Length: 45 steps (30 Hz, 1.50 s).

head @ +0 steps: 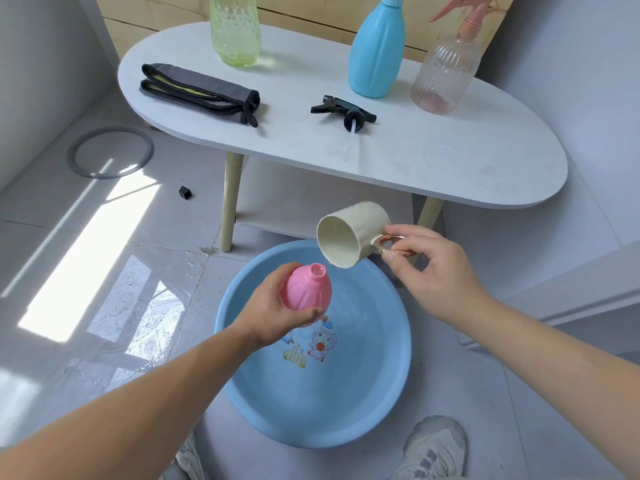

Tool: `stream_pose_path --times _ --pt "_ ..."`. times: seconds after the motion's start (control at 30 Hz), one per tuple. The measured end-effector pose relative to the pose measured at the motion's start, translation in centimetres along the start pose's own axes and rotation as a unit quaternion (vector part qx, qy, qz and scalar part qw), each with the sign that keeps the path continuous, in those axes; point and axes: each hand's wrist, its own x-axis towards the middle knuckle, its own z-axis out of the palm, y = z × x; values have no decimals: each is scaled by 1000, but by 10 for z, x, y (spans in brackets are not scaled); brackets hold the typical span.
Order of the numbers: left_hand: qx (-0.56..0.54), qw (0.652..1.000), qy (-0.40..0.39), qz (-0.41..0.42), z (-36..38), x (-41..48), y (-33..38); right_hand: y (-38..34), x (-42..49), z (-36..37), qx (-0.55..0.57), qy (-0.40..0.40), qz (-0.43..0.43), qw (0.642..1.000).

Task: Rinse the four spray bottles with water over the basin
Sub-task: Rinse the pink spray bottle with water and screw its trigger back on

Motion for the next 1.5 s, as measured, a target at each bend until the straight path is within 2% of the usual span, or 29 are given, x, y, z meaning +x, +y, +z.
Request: stream_pose_path --times 0.13,0.2,0.27,0.33,0.4,0.47,0.57,0.67,0.77,0.9,1.03,1.13,1.2,1.3,1.5 --pt "-3 1000 2 -2 -1 0 -4 25 4 15 113 -3 177 978" --pt "-1 1000 4 2 -1 0 -6 36 2 22 121 -20 226 966" --pt "7 1000 6 6 -2 1 -6 39 0 26 94 -36 233 967" --pt "12 1000 11 10 -3 1 -5 41 -1 27 3 -56 166 985" --pt "21 1000 19 13 -4 2 -4 42 -3 26 -103 -89 59 989" --pt "27 999 23 12 -4 1 -4 47 -4 25 -195 -108 -51 974" --pt "29 999 24 16 -6 -2 -2 58 -8 31 -301 -115 -185 928" --pt "29 999 19 23 -7 -7 4 55 -12 31 -352 -122 -238 897" --pt "21 999 18 30 -7 -9 15 49 -14 28 -349 -102 -252 897" --pt "20 998 20 49 -12 -10 36 35 -16 12 -280 -68 -199 937" --pt "24 997 25 75 -21 -5 60 5 -15 -23 -157 -28 -46 986" --pt "28 995 25 94 -29 -5 86 -11 -11 -58 -45 -20 70 996" --pt "26 994 23 105 -33 -8 107 -19 -8 -79 60 -2 106 993" --pt "19 993 16 118 -38 -11 138 -36 -1 -106 200 37 148 968" --pt "-15 991 4 129 -39 -12 191 -32 33 -119 337 117 218 908"
